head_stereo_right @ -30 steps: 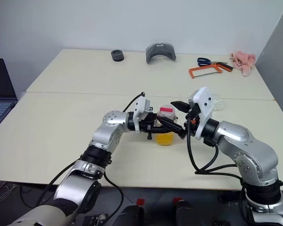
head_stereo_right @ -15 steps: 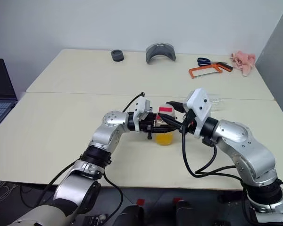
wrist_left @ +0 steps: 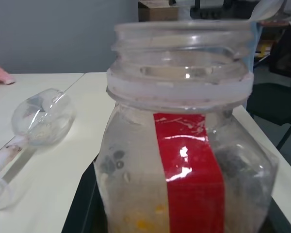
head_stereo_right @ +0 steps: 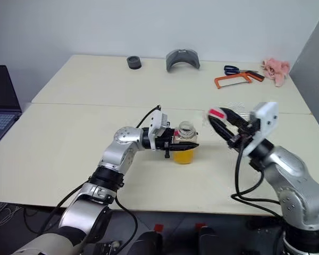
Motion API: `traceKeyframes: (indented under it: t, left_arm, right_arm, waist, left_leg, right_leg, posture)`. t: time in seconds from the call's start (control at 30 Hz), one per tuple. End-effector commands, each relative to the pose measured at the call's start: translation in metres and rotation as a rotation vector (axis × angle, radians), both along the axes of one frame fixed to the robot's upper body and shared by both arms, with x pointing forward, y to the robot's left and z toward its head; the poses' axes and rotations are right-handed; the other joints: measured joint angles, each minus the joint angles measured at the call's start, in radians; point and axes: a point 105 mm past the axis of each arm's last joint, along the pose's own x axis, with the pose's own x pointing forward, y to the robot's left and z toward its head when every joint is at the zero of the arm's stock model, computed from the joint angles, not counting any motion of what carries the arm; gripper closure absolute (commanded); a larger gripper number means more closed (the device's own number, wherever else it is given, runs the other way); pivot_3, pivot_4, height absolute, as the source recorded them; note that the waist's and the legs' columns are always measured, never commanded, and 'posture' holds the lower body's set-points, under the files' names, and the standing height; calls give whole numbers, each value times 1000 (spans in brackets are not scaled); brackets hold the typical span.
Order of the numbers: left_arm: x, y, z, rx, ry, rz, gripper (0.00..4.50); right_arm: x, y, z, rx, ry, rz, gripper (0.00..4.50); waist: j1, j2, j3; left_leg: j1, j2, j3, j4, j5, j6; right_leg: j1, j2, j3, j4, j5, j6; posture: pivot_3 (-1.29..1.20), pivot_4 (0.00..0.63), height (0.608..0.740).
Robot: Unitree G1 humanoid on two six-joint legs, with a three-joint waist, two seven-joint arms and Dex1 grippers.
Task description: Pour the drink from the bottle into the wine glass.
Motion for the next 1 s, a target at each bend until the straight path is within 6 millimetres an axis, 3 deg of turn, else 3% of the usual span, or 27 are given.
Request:
traceKeyframes:
  t: [0.03, 0.13, 0.3, 0.4, 0.57, 0.73, 0.83, 1.0]
  left_arm:
    - [-1, 0, 18, -54, -49, 2, 2916]
    - [0, 0, 19, -60, -44, 8, 2916]
    - [3, 1, 20, -65, -42, 31, 2916]
    - [8, 6, 21, -77, -42, 75, 2916]
    - [28, 26, 32, -132, -70, 250, 2916]
    - [64, 68, 43, -191, -121, 589, 2916]
    - [84, 102, 41, -203, -111, 796, 2917]
    - [102, 145, 37, -212, -116, 1066, 2917]
  right_arm:
    - [-3, -33, -36, -27, 96, -159, 2776]
    - [-11, -44, -76, -5, 224, -206, 2776]
    - [-16, -54, -112, -63, 298, -270, 1074]
    - [-17, -59, -112, -103, 283, -272, 11]
    - [-19, -57, -90, -215, 203, -208, 0]
    - [-22, -6, -49, -225, 113, 48, 0]
    - [-19, 41, -31, -219, 73, 236, 0]
    - [7, 95, -14, -267, 7, 373, 0]
  waist:
    - [0, 0, 0]
    - [-1, 0, 0]
    - [-8, 1, 0]
    - [-8, 0, 0]
    - [-6, 0, 0]
    - [-12, 0, 0]
    - [-12, 0, 0]
    - [-10, -1, 0]
  left_leg:
    - [0, 0, 1, 0, 0, 0]
    - [1, 0, 4, 0, 0, 0]
    - [3, 0, 9, -1, 0, 0]
    - [3, 0, 10, 0, 0, 0]
    - [3, 0, 9, 0, 0, 0]
    - [4, 1, 9, 0, 0, 0]
    - [3, 1, 8, 0, 0, 0]
    - [2, 0, 6, 0, 0, 0]
  right_leg:
    - [0, 0, 0, 0, 0, 0]
    - [0, 0, 1, 0, 0, 0]
    - [0, 3, 3, 1, 0, 0]
    - [0, 3, 3, 1, 0, 0]
    - [0, 2, 3, 1, 0, 0]
    - [0, 3, 4, 1, 0, 0]
    - [1, 4, 3, 1, 0, 0]
    - [0, 3, 0, 0, 0, 0]
  posture:
    - [0, 150, 740]
    - [0, 150, 740]
    - [0, 150, 740]
    - [0, 150, 740]
    - [0, 150, 740]
    - [0, 150, 740]
    - [0, 150, 740]
    - [0, 150, 740]
